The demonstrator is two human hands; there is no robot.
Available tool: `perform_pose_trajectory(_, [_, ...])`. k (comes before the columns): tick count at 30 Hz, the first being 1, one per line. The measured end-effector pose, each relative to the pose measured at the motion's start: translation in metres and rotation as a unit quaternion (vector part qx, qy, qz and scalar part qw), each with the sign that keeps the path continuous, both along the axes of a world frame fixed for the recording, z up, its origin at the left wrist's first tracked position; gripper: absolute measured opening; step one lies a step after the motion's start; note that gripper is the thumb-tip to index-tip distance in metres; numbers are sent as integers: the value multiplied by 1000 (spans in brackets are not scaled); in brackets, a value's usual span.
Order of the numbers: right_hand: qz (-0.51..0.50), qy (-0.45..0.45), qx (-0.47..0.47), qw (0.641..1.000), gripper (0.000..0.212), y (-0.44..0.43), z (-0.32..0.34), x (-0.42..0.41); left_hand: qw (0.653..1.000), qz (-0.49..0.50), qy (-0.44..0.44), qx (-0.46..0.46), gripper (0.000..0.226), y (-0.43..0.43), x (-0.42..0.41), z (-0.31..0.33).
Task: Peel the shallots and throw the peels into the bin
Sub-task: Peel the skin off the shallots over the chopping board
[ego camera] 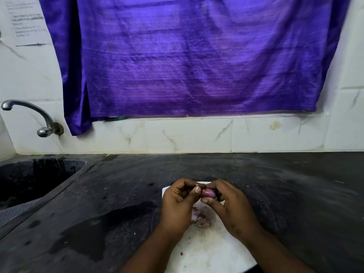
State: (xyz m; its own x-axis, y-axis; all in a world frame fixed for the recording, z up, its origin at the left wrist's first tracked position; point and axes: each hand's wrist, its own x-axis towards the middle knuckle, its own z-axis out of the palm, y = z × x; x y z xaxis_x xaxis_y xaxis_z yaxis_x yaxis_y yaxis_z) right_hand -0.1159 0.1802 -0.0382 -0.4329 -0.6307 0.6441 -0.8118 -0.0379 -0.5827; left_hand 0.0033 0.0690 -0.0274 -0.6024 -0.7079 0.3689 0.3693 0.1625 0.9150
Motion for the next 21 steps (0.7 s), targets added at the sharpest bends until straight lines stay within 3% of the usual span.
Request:
perform_pose_trajectory(7, [-98,277,12,956,18,-8,-6,5,984,-30,20,177,15,-2,-2,-2])
perform_pose_trajectory(14, [-111,323,14,940,31,-7,-11,4,968,-47,15,245,15,-8,-6,-4])
perform_pose_trajectory(18, [-64,377,-1,924,15,-5,-6,11,963,-40,19,267,23,-12,-3,0])
perform_pose_trajectory(21, [-44,305,-16,951,21,-7,-4,8,970,-36,17,239,16,-15,-3,0])
